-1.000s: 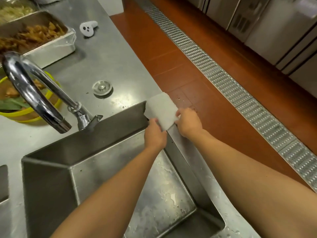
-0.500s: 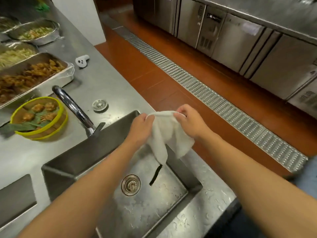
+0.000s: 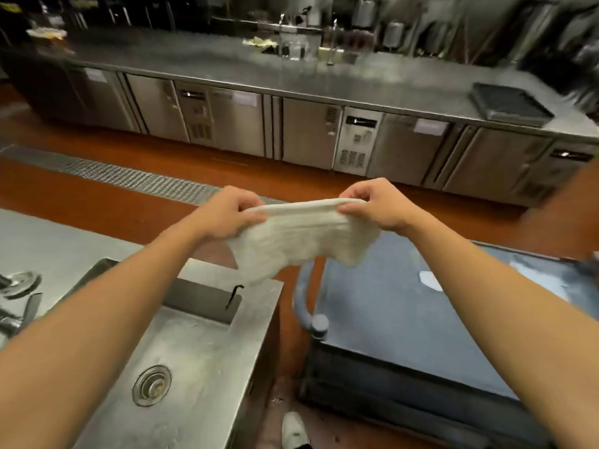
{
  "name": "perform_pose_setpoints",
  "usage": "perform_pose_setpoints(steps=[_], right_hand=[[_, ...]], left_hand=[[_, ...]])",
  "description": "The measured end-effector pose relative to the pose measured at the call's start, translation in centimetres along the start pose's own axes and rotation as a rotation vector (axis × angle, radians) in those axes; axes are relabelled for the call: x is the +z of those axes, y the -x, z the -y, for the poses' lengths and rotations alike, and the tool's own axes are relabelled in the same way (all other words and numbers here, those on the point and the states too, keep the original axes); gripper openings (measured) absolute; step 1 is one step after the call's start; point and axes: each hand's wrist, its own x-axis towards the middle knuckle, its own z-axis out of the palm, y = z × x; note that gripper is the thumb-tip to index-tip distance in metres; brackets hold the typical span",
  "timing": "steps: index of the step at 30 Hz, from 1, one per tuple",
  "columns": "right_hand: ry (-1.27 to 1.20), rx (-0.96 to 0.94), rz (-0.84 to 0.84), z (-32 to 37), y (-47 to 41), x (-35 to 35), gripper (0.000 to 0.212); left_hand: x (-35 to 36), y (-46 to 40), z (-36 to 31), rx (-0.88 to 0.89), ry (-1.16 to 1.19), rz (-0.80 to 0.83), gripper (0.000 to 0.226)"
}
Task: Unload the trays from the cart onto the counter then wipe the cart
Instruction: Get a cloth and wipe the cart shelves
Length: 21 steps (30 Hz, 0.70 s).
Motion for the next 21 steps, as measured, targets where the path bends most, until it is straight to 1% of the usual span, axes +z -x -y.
perform_pose_setpoints(steps=[2,5,8,11,13,15,16,17,19,21], right_hand=[[-0.004,0.061,-0.087,-3.2,3.3,-3.2,0.005],[0.002,0.145,-0.157,-7.3,6.9,-6.1,0.009],[-0.015,0.194,-0.253,-11.1,9.3,-8.8,0.011],[-0.032,0.201,-0.363,-14.5,10.4,-10.9,0.014],[-0.068,0.215,-0.390,-17.5,11.1,-11.6,0.015],[-0.095,0.256,-0.337,-20.9,11.8,-10.9,0.016],[-0.101,0.292,-0.269,-23.0,12.2,-10.2,0.015],[-0.082,0.330,-0.169,-25.0,12.7,-9.0,0.013],[-0.003,0.409,0.074,-29.2,13.8,-6.1,0.009],[0.039,0.463,0.262,-32.9,14.6,-3.3,0.010]], left_hand=[[2.4,-2.1,-3.6,0.086,0.012,0.022,0.003],[6.4,-5.1,-7.3,0.131,0.052,0.013,0.007],[10.8,-8.3,-10.8,0.137,0.124,0.003,0.011],[14.5,-11.1,-13.6,0.142,0.173,-0.040,0.015],[17.3,-12.8,-14.9,0.106,0.205,-0.064,0.017],[20.3,-13.2,-14.9,0.057,0.257,-0.050,0.018],[22.2,-13.1,-14.3,0.036,0.245,-0.020,0.018],[24.4,-12.8,-13.4,0.015,0.195,0.037,0.016],[29.0,-11.8,-11.1,-0.058,0.066,0.208,0.013],[33.2,-10.6,-9.0,-0.181,0.002,0.359,0.022]])
